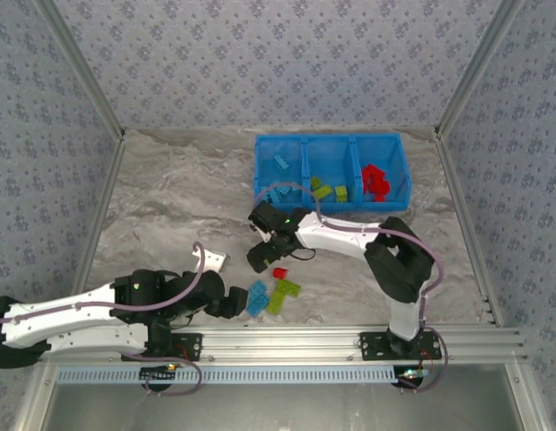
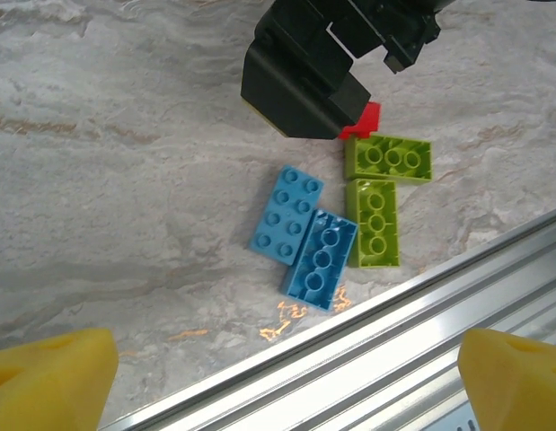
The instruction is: Sort the legos into containers by color
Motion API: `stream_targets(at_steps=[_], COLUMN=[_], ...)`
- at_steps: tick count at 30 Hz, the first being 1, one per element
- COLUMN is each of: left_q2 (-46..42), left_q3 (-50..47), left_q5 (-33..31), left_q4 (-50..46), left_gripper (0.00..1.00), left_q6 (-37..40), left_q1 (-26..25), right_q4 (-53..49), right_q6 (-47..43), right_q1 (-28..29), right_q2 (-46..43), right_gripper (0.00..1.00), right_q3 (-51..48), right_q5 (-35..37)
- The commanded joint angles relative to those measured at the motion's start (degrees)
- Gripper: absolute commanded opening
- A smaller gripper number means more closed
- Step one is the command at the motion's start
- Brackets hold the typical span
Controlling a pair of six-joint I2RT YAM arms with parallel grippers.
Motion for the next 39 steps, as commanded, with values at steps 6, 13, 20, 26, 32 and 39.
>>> stream_targets(at_steps=[6, 13, 20, 26, 32, 39], left_q2=[-0.35, -0.16, 0.26, 0.09, 0.84, 2.29], left_q3=[-0.35, -1.19, -1.57, -1.09, -0.28, -0.3], left_q5=[-2.94, -4.25, -5.05, -5.81, -8.14, -8.33], left_q4=[-2.05, -0.44, 0.48, 4.23, 5.12, 5.8], left_gripper=[0.99, 0.99, 0.99, 0.99, 0.99, 0.99], left_q6=[-1.2, -0.68, -0.5, 1.35, 2.4, 2.22], left_q1=[-0.37, -0.4, -0.38, -0.37, -0.37, -0.43], right_q4=[0.19, 0.38, -0.37, 2.58, 6.12, 10.24], right_q6=[-0.52, 0.28, 4.53, 9.38, 10.3, 5.68], right_q1=[-0.37, -0.38, -0.4, -4.12, -14.04, -29.75], right_q2=[6.56, 6.72, -3.04, -19.26, -29.91, -21.46], right_gripper=[0.95, 0.69, 0.6, 0.59, 0.55, 0.53], right_q3=[2.56, 0.79, 0.1, -4.93, -9.44, -4.01], right_q5=[0.01, 1.78, 0.57, 6.15, 9.05, 9.26])
